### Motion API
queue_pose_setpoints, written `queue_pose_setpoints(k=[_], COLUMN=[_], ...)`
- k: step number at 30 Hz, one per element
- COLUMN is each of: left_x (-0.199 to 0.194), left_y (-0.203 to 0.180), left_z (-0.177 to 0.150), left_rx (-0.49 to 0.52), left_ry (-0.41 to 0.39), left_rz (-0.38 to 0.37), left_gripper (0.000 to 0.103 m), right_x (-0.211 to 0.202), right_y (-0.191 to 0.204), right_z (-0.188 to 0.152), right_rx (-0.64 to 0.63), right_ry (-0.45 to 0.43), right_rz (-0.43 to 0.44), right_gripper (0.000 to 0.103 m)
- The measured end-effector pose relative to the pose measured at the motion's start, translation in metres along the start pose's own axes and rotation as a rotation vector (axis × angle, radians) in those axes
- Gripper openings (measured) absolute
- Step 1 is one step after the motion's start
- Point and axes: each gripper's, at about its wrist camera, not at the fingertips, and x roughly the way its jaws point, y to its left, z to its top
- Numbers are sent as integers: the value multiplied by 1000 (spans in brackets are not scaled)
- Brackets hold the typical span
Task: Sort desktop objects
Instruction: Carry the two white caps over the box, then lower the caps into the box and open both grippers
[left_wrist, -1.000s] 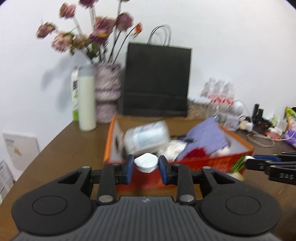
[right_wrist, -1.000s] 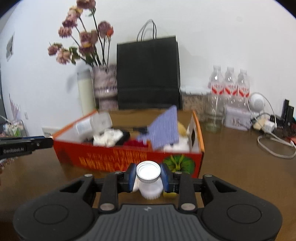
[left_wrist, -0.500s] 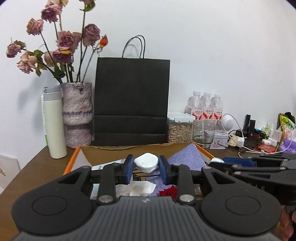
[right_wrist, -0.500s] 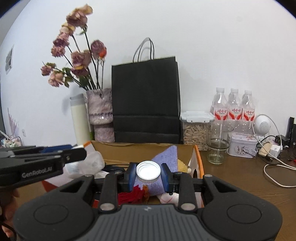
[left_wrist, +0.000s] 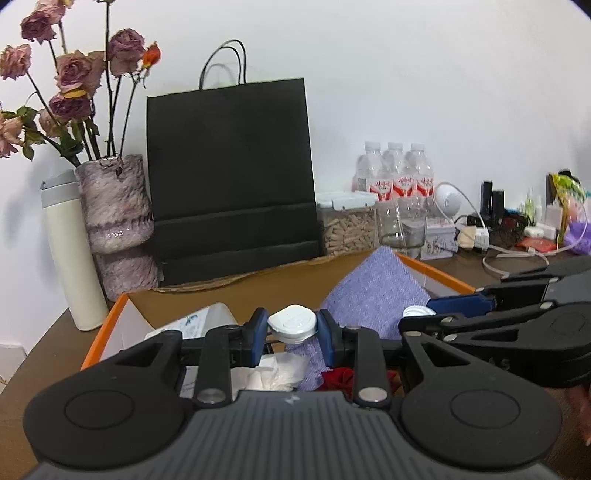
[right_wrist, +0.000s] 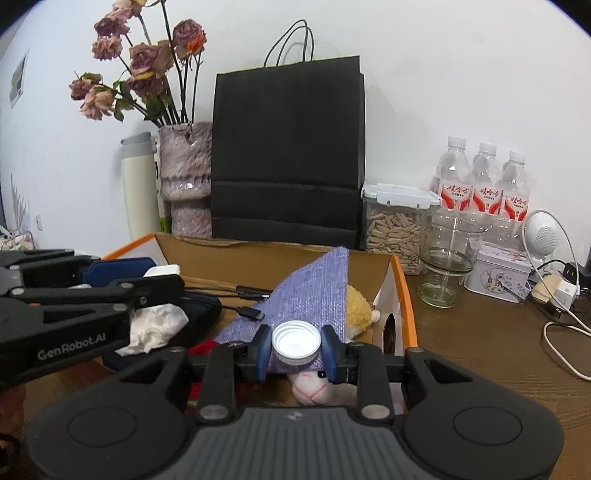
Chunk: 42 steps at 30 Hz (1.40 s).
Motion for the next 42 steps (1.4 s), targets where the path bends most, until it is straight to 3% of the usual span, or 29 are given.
queue_pose_setpoints(k=[12,14,16,17,20,23,25,27,42], left_x=[2,0,-3,-5,-9,-13,-17,-20,-40], left_y=[-3,-2,-2,-2,-2,0,2,3,4], left_z=[-6,-6,-5,-5,-5,-4,-3,-2,-7], left_rx=[18,14,15,16,13,-2,-11,-20,-51], left_ry=[14,6,-11,-23,-47,-74,-99,-127,-202], left_rz=[0,1,12,20,41,71,88,106,120], left_gripper=[31,35,51,53,59,77,96,103,103], right_x=[-1,-2,-4,-5,-8,-7,-7,-6,-21], right_y=[6,5,4,4,3,-3,-9,-12,-9], right_z=[-7,-7,-7,-6,-5,-4,-3,-3,-6], right_rx=[-6,2,10,9,18,52,85,102,101], right_ry=[16,13,1,-6,-22,-24,-25,-28,-70], right_rz=[-6,-11,-10,-14,-34,-66,-66,-56,-53], right_gripper=[28,31,43,50,59,75,78,79,91])
